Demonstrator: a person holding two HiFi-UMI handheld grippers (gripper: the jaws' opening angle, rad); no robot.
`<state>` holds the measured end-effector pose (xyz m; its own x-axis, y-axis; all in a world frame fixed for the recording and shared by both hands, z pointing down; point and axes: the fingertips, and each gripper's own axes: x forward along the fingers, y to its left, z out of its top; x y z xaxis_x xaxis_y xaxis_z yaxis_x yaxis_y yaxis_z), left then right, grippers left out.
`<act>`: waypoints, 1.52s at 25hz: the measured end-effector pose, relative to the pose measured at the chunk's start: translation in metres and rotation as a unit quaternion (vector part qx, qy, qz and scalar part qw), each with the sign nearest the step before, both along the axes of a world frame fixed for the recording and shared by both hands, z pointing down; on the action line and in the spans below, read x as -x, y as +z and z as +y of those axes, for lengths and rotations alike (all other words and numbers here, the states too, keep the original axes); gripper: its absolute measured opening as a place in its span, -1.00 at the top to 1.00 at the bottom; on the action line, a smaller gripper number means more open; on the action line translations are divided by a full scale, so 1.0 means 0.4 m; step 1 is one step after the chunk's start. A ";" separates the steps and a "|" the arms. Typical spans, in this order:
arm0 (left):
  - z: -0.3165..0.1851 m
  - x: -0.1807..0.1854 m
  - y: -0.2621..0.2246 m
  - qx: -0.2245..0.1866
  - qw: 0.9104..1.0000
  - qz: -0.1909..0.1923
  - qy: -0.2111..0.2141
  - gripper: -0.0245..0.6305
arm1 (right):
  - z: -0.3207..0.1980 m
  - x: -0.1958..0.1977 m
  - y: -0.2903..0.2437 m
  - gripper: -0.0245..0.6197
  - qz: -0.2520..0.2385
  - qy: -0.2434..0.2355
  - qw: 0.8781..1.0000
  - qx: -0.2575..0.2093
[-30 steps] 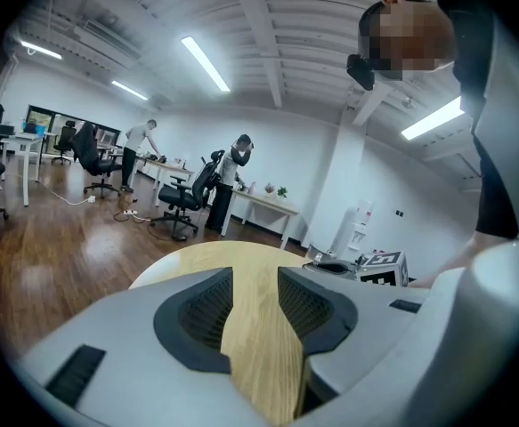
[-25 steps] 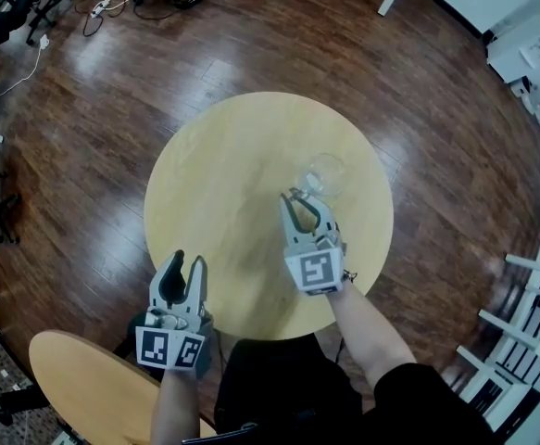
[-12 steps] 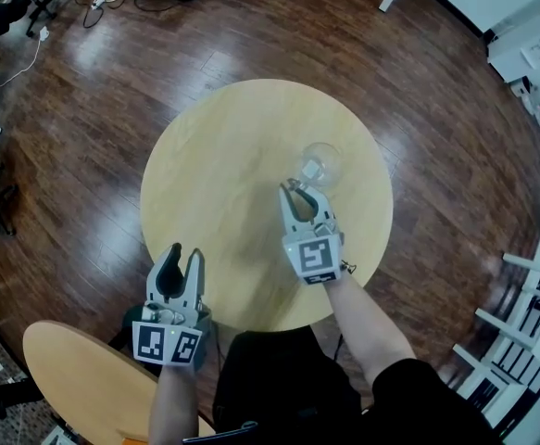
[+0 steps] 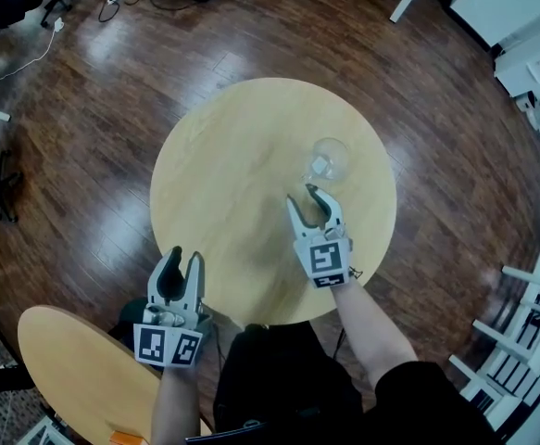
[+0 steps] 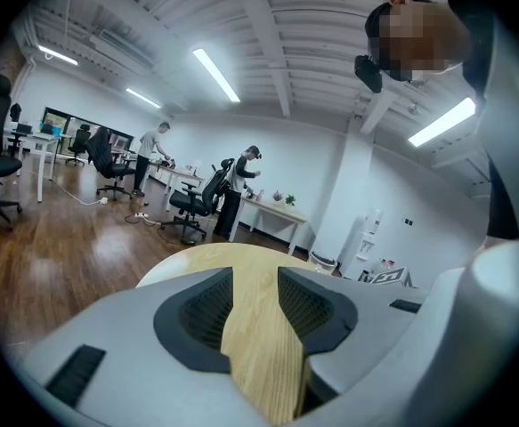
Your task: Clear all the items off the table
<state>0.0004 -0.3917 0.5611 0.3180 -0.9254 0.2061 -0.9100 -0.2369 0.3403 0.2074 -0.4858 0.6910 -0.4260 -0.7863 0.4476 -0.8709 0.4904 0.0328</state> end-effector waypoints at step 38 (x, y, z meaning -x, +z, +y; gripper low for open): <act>1.724 0.447 -0.417 -0.133 0.727 -0.120 -0.663 0.69 | 1.326 0.938 -0.754 0.40 -0.244 -0.637 0.726 -0.088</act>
